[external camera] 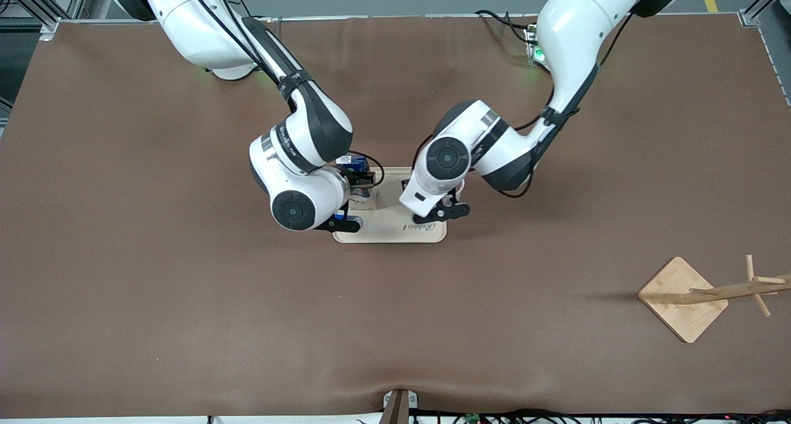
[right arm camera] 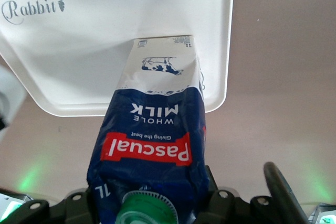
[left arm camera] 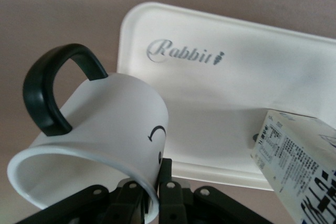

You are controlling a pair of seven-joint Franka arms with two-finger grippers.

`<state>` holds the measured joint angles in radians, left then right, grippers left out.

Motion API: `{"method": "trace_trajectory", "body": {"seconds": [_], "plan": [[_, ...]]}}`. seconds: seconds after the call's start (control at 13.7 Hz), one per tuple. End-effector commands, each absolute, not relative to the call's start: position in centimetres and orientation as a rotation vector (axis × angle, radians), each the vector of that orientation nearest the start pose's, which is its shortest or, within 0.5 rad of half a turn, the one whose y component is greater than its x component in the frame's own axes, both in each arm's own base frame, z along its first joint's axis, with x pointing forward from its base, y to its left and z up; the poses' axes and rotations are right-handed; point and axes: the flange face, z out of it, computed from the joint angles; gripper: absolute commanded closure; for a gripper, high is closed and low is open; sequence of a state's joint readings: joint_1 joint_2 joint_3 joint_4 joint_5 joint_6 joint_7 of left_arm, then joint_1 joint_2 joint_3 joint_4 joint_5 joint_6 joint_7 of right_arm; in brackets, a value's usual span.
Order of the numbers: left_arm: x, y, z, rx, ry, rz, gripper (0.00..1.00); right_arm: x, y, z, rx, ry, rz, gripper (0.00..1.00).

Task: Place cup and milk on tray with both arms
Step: 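Carry the carton and the mug over the white tray with both grippers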

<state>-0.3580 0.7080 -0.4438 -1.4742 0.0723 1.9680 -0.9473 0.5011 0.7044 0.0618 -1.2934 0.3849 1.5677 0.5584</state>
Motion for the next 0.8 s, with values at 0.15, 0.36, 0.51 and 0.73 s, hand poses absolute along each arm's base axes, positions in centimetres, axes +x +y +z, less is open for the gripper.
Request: {"method": "trace_trajectory", "body": {"seconds": [0.15, 0.36, 0.51, 0.73], "plan": [[52.7, -47.9, 25.8, -3.158, -0.358, 0.438, 1.0, 57.5, 38.9, 32.2, -2.908, 0.087, 0.827, 0.0], [51.8, -49.9, 24.3, -3.195, -0.424, 0.406, 1.0, 58.1, 38.8, 34.3, -2.897, 0.081, 0.785, 0.0], [51.2, -50.3, 23.3, -3.179, -0.442, 0.426, 1.0, 59.0, 38.0, 37.2, -2.888, 0.072, 0.771, 0.0], [50.6, -50.7, 22.3, -3.162, -0.456, 0.447, 1.0, 61.0, 35.0, 42.9, -2.88, 0.085, 0.714, 0.0]]}}
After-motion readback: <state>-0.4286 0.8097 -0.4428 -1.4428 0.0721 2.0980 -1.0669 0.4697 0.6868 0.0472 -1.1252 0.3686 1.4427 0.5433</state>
